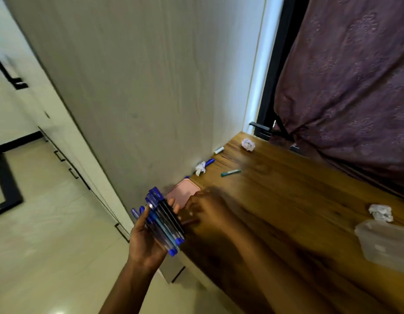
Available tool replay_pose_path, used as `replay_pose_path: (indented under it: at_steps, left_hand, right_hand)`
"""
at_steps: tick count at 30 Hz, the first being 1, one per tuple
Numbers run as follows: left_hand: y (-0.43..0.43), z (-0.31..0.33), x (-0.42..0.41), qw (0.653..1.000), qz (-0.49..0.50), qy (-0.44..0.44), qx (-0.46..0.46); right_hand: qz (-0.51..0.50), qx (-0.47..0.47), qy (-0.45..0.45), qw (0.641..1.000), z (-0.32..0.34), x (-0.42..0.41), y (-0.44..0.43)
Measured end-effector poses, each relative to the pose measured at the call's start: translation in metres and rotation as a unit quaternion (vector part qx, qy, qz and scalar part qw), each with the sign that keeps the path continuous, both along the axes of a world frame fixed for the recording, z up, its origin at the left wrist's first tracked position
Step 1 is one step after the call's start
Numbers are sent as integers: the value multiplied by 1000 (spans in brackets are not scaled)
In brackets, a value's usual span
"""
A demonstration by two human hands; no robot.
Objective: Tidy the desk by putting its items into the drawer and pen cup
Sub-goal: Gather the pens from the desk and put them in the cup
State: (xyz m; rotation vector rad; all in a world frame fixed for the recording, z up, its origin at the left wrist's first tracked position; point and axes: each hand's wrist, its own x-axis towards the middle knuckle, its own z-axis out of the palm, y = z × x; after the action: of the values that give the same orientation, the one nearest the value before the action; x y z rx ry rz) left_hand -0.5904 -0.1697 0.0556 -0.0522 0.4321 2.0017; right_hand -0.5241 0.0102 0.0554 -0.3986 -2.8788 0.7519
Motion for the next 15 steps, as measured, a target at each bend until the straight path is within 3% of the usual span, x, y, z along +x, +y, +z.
replay_pose_path:
  at_steps: [3,10,15]
  left_hand:
    - [-30,-7,-17,999,-8,4,-31]
    - [-59,-5,-32,992,4,48,-117]
    - [-60,-6,-34,993,-21,27,-109]
  right_hand:
    - [50,20,-30,998,-20,-11,-30]
    - [2,96,-37,995,-27,-16,-50]
    - [-50,153,61,985,-4,5,-55]
